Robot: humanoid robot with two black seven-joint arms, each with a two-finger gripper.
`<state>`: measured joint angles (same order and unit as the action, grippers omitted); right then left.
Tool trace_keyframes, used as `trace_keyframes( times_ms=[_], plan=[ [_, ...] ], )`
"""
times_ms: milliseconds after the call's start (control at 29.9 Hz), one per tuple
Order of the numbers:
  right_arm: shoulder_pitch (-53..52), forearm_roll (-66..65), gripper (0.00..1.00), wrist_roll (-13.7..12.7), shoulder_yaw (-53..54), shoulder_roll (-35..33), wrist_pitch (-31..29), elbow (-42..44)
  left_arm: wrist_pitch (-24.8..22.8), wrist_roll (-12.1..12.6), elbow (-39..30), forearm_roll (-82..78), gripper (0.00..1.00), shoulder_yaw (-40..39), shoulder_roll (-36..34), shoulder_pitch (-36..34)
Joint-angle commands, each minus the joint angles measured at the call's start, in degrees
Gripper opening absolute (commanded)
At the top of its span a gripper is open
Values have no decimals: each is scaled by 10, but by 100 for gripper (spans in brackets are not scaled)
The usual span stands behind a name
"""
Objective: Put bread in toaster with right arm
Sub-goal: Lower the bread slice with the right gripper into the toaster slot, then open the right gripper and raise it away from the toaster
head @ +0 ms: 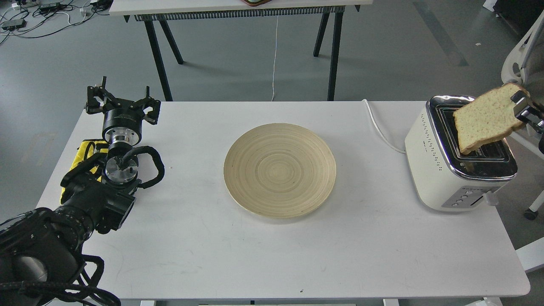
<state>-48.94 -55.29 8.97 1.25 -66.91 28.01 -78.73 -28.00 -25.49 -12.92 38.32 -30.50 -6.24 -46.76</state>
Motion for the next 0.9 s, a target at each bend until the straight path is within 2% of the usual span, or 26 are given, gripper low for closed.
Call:
trace_keyframes(
  times_ms=[0, 335, 502, 870],
  plan=[
    [0, 1, 8, 0, 1, 1, 0, 2, 0, 0, 0, 0, 100, 0, 0, 0],
    [1, 0, 8, 0, -13, 40, 0, 29, 0, 0, 0, 0, 100, 0, 0, 0],
    [2, 1, 11, -1, -13, 57, 0, 42, 0, 0, 0, 0, 100, 0, 0, 0],
    [8, 3, 44, -1, -13, 98, 0, 48, 0, 0, 0, 0, 100, 0, 0, 0]
  ],
)
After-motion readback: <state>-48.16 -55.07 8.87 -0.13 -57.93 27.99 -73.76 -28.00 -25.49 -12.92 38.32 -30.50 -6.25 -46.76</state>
